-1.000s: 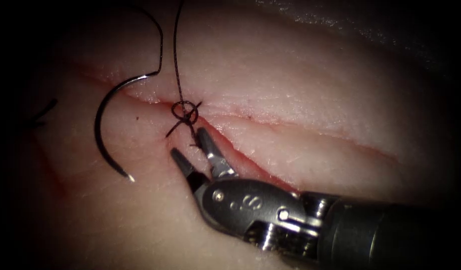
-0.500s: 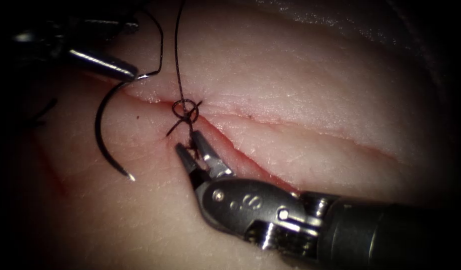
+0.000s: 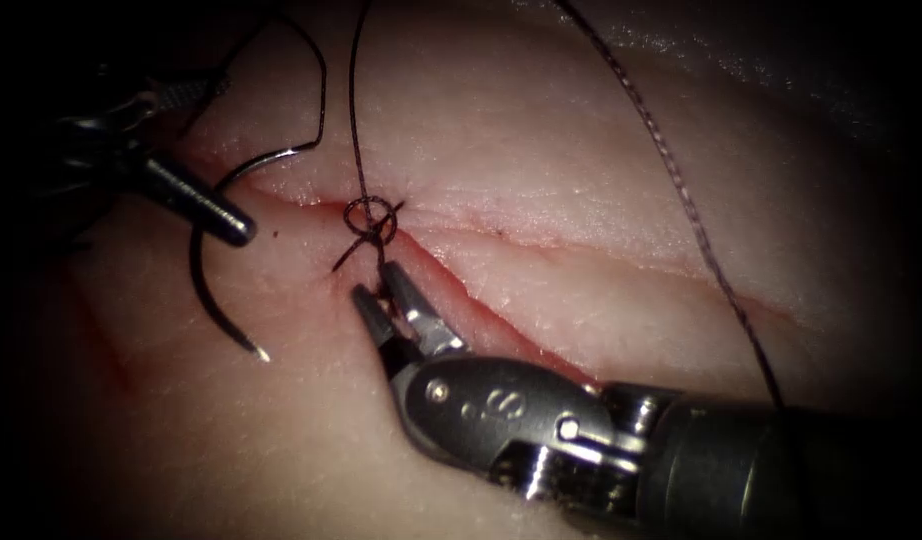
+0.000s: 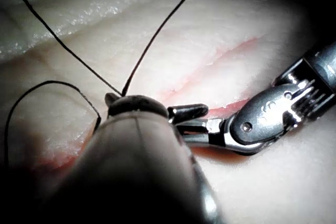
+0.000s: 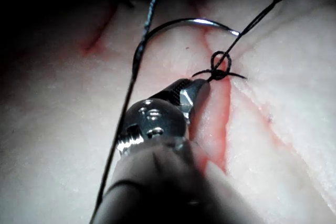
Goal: Wound Closure
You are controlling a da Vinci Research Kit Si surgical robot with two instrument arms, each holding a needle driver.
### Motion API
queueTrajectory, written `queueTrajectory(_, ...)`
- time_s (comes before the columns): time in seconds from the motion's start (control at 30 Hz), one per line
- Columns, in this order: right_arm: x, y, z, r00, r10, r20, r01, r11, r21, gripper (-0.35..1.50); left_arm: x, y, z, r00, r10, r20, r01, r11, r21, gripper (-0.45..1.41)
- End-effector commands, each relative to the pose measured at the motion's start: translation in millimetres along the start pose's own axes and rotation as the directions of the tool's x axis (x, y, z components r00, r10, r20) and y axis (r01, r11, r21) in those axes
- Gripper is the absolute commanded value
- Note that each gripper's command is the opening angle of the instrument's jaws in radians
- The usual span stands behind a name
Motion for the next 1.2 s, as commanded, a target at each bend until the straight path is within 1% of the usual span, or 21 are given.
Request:
queueTrajectory(0.03, 0.0, -0.6, 0.6, 1.0, 0.001, -0.002, -0.001, 1.0, 0.003, -0.11, 0.1, -0.6, 1.4, 1.0, -0.012, -0.005, 0.012, 1.0, 0.014, 1.14)
queueTrajectory(0.1, 0.0, -0.6, 0.6, 1.0, 0.001, -0.003, -0.001, 1.0, 0.007, -0.33, 0.4, -1.6, 2.7, 0.999, -0.04, -0.021, 0.041, 0.999, 0.021, 1.13)
queueTrajectory(0.13, 0.0, -0.6, 0.5, 1.0, 0.001, -0.003, -0.001, 1.0, 0.01, -0.35, 0.5, -2.0, 3.3, 0.998, -0.061, -0.028, 0.061, 0.998, 0.022, 1.11)
queueTrajectory(0.27, 0.1, -0.6, 0.5, 1.0, 0.002, -0.006, -0.002, 1.0, 0.009, -0.35, 0.2, -3.8, 5.7, 0.993, -0.106, -0.048, 0.107, 0.994, 0.016, 1.11)
queueTrajectory(0.3, 0.1, -0.5, 0.5, 1.0, 0.002, -0.006, -0.002, 1.0, 0.01, -0.35, -0.1, -4.4, 6.3, 0.993, -0.104, -0.053, 0.105, 0.994, 0.019, 1.14)
queueTrajectory(0.53, 0.3, -0.7, 0.5, 1.0, 0.003, -0.009, -0.003, 1.0, 0.016, -0.35, -1.1, -7.7, 8.9, 0.988, -0.139, -0.063, 0.141, 0.989, 0.035, 1.14)
queueTrajectory(0.67, 0.4, -0.9, 0.5, 1.0, 0.003, -0.01, -0.003, 1.0, 0.022, -0.35, -0.7, -8.7, 9.8, 0.984, -0.163, -0.065, 0.166, 0.986, 0.035, 1.11)
queueTrajectory(0.73, 0.4, -0.9, 0.5, 1.0, 0.003, -0.01, -0.003, 1.0, 0.025, -0.35, -0.1, -8.8, 10.0, 0.983, -0.173, -0.066, 0.175, 0.984, 0.037, 1.04)
queueTrajectory(0.87, 0.5, -1.0, 0.6, 1.0, 0.003, -0.01, -0.003, 1.0, 0.024, -0.35, 0.9, -8.4, 10.6, 0.981, -0.182, -0.066, 0.185, 0.982, 0.039, 0.84)
queueTrajectory(1.0, 0.7, -1.0, 0.5, 1.0, 0.005, -0.012, -0.005, 1.0, 0.023, -0.35, 1.1, -8.3, 11.2, 0.981, -0.184, -0.06, 0.186, 0.982, 0.03, 0.81)
queueTrajectory(1.07, 0.8, -0.9, 0.5, 1.0, 0.007, -0.014, -0.007, 1.0, 0.023, -0.35, 0.8, -8.5, 11.5, 0.982, -0.179, -0.053, 0.18, 0.983, 0.019, 0.67)
queueTrajectory(1.1, 0.8, -0.9, 0.4, 1.0, 0.007, -0.013, -0.007, 1.0, 0.024, -0.35, 0.7, -8.6, 11.4, 0.983, -0.177, -0.053, 0.179, 0.984, 0.018, 0.57)
queueTrajectory(1.2, 0.9, -0.9, 0.4, 1.0, 0.008, -0.016, -0.008, 1.0, 0.023, -0.35, 0.8, -8.8, 10.6, 0.983, -0.175, -0.046, 0.176, 0.984, 0.011, 0.39)
